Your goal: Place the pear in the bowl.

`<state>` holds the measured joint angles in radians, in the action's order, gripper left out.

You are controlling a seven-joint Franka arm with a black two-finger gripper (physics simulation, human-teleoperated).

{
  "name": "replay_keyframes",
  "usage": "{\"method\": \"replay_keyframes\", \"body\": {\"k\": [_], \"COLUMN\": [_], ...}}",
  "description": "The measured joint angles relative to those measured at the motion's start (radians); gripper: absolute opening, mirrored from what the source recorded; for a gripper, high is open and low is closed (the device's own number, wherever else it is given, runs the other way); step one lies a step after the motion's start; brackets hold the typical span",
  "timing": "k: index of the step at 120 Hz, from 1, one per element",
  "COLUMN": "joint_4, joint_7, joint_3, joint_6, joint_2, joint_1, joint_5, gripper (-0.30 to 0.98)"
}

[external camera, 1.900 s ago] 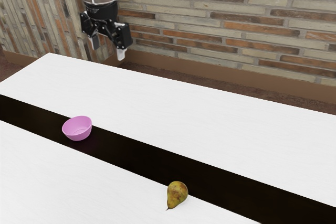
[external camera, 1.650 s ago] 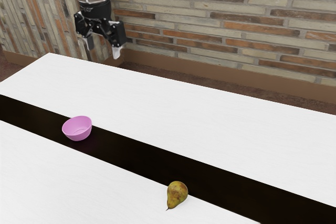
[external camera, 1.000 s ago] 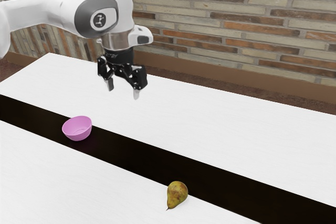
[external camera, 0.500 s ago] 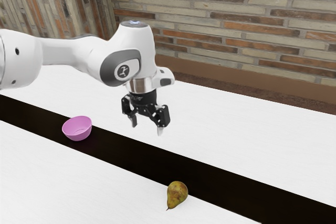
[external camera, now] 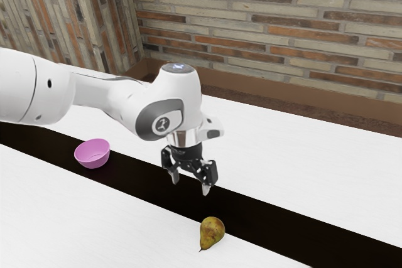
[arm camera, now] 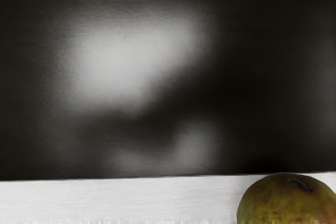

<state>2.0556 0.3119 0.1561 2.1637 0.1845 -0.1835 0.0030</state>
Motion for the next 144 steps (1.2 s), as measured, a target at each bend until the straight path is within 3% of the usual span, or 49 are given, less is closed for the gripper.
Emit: {"method": "replay_keyframes", "body": {"k": [39, 72, 144], "joint_4": [0.167, 0.231, 0.216], "joint_7": [0.013, 0.020, 0.025], "joint_3": [0.081, 0.131, 0.140], "joint_6": [0.111, 0.232, 0.374], "joint_2": [-0.075, -0.061, 0.039], "joint_1": [0.005, 0.002, 0.001], "joint_5": [-0.017, -0.040, -0.057], "gripper": [0.69, 0.69, 0.69]}}
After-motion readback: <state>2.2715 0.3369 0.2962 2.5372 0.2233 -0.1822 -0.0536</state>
